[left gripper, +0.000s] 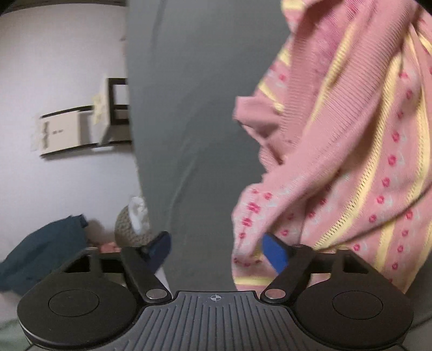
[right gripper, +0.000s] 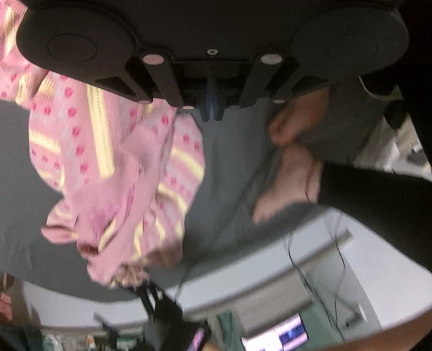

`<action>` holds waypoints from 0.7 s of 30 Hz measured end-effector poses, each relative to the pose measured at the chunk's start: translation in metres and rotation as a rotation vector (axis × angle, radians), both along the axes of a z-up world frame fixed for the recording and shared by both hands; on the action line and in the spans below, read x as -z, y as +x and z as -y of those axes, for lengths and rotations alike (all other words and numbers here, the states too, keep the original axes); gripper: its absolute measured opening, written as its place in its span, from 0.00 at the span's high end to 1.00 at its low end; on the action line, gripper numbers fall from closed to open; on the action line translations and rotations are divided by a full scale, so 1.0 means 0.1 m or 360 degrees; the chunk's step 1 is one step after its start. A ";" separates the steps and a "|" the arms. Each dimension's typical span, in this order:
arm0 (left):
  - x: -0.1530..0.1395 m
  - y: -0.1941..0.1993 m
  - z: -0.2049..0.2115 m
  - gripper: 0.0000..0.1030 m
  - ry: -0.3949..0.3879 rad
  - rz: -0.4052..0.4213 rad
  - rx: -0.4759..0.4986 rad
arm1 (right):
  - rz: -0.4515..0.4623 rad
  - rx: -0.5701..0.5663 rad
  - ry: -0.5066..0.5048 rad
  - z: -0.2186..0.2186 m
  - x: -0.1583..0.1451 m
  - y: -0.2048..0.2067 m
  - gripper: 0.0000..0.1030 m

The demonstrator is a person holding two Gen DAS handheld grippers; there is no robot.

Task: Fold clothes
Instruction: 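Grasp the cardigan hem with the left tool while the right tool holds another edge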

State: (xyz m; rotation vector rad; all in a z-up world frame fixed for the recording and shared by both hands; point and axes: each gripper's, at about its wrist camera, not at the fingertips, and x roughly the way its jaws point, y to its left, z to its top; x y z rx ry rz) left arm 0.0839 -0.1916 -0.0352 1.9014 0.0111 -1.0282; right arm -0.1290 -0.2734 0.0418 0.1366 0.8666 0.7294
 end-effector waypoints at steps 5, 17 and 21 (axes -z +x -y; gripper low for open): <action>0.14 -0.17 0.13 0.44 0.0177 0.0007 0.0183 | -0.0033 0.0007 0.0016 0.03 0.04 0.03 0.94; 0.27 -0.27 0.31 0.44 0.0470 -0.0063 0.0306 | -0.0062 0.0051 -0.0015 0.00 0.07 0.02 0.92; 0.39 -0.30 0.41 0.54 0.0495 -0.0087 0.0275 | -0.0066 0.0067 0.0010 0.00 0.07 0.02 0.92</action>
